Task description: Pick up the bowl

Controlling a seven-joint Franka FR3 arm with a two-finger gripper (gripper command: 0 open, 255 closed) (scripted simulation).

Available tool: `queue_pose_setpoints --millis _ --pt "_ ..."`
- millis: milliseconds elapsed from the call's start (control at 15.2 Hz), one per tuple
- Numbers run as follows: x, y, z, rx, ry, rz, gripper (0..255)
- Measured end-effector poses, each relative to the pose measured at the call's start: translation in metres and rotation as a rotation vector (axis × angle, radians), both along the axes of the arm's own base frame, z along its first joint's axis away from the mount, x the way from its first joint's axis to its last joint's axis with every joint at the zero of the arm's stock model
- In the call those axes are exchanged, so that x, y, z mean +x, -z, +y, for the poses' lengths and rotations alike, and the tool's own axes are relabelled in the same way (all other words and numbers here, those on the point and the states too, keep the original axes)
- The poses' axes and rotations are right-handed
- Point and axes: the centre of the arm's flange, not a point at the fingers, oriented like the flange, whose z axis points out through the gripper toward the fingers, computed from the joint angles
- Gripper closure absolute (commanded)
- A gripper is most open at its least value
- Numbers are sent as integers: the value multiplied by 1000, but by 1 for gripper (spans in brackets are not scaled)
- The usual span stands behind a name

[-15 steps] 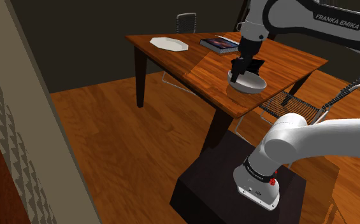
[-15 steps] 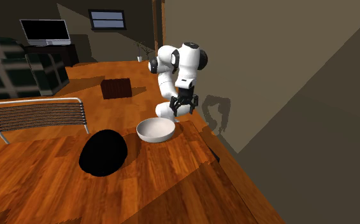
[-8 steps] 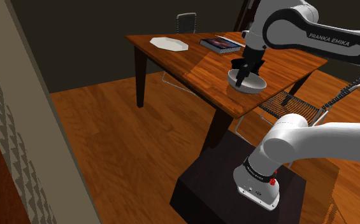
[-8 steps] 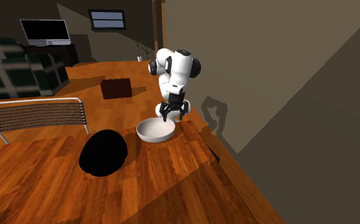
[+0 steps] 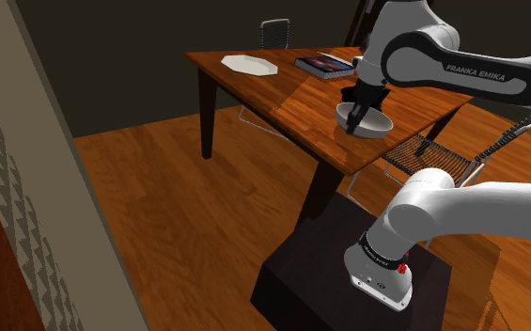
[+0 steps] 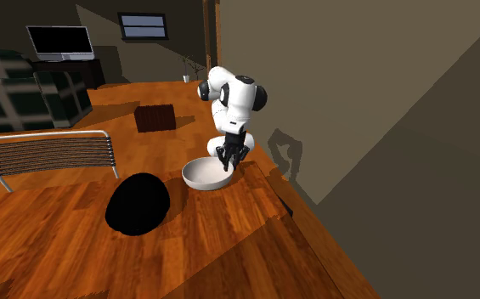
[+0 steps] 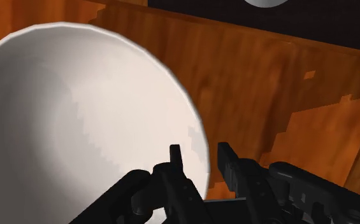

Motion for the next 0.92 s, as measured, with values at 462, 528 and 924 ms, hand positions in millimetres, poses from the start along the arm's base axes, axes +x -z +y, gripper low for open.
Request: queue_pose_setpoints --millis 462,528,924 --pt "0 0 0 -1 -1 -2 255" --pt "0 0 0 -1 -1 -2 255" --pt "1 -26 -1 0 0 0 255"
